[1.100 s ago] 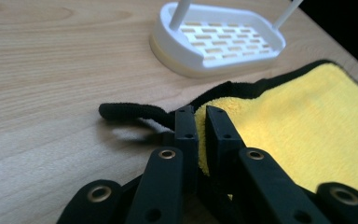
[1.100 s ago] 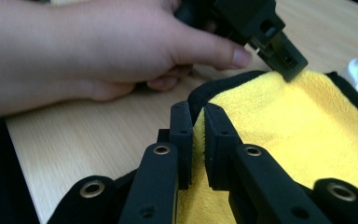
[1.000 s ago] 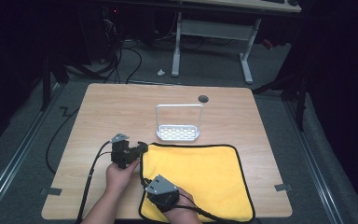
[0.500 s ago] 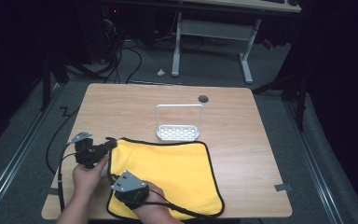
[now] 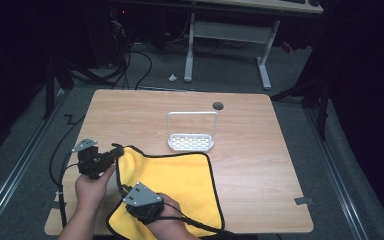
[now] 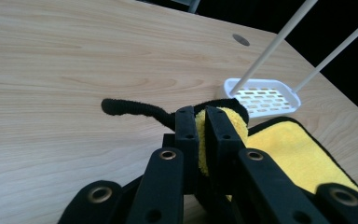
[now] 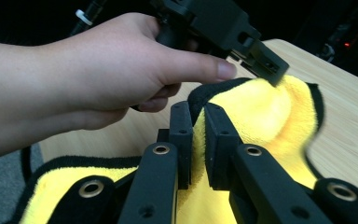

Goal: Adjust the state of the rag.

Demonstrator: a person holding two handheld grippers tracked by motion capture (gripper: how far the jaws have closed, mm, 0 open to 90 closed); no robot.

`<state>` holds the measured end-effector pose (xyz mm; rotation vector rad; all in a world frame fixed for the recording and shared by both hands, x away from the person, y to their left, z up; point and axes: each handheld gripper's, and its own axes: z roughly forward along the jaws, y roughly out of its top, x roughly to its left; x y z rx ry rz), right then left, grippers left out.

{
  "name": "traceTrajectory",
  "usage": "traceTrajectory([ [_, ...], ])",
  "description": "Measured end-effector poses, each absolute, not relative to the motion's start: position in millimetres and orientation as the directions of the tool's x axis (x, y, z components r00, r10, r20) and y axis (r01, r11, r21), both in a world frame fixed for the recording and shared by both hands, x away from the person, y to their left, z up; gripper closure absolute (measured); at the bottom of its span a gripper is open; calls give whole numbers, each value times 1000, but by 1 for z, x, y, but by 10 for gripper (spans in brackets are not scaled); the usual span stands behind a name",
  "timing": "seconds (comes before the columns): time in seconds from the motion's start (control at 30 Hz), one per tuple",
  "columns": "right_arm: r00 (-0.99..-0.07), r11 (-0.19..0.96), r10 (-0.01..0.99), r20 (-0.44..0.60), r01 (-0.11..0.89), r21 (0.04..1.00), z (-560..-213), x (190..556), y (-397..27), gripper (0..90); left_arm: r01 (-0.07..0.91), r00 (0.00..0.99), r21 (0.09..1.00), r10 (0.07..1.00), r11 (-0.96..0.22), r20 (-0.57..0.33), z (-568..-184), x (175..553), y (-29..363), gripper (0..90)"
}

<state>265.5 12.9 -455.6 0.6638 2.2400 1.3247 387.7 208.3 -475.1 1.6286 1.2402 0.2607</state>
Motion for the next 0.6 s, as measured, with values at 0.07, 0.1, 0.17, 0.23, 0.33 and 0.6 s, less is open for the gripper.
traceTrajectory([
  [0.07,-772,419,621,-138,178,890,-455,265,1,835,588,454,808,808,44,-375,-475,389,197,842],
  [0.1,-767,418,628,-134,186,889,-455,265,-5,834,587,459,809,808,38,-371,-476,390,190,842],
  [0.17,-759,417,637,-133,194,888,-456,265,-18,832,588,470,809,806,20,-361,-475,391,178,842],
  [0.23,-751,419,647,-136,201,886,-457,264,-27,832,587,476,809,808,2,-348,-474,392,166,842],
  [0.33,-739,419,661,-131,219,881,-461,263,-44,831,588,475,809,813,-7,-338,-475,394,149,840],
  [0.6,-695,414,709,-118,275,868,-476,263,-88,830,594,484,803,817,-45,-313,-481,400,107,837],
])
